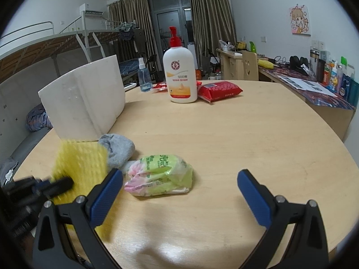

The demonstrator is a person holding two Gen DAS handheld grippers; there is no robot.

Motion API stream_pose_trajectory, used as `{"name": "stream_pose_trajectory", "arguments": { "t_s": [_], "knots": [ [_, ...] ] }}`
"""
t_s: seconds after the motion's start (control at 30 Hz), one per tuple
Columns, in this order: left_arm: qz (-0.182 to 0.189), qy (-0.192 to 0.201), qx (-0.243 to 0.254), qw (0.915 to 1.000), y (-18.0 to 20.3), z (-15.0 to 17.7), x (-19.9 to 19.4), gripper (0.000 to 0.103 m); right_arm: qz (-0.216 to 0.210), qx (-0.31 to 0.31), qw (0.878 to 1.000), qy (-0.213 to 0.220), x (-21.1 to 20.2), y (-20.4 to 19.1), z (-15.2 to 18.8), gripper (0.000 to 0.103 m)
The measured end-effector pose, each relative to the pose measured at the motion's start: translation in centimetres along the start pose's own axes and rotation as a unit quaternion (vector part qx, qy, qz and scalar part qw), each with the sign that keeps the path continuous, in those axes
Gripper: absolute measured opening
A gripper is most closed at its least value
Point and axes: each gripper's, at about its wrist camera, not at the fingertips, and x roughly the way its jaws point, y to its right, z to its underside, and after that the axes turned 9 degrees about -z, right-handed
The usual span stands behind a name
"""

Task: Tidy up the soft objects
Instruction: 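Grasp the yellow foam net sleeve with the left tool and lift it, then grasp the green-and-pink wrapped packet with the right tool while the left holds the sleeve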

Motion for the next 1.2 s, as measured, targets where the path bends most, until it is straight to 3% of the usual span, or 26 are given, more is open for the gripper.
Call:
{"name": "stream_pose_trajectory", "arguments": {
  "t_s": [0.17,0.53,0.93,1.2],
  "knots": [
    [-0.029,0.020,-0.011,0.9993,-1.7,-0.9,-0.9,0.008,-0.003,0.003,1.000,-0.014,0.7,-0.3,0.1,0.103],
    [-0.072,0.017,-0.044,0.9963,-5.3,-1.4,-0.6,0.008,-0.004,0.003,0.999,-0.039,2.2,-0.7,-0.1,0.103],
    [-0.064,0.004,-0.054,0.9965,-6.2,-1.1,0.3,0.008,-0.005,-0.009,0.998,-0.061,3.4,-1.3,-0.4,0.103],
    [-0.056,0.001,-0.052,0.9971,-6.0,-1.0,0.6,0.008,-0.002,-0.015,0.997,-0.079,3.8,-1.4,-0.1,0.076]
  ]
}}
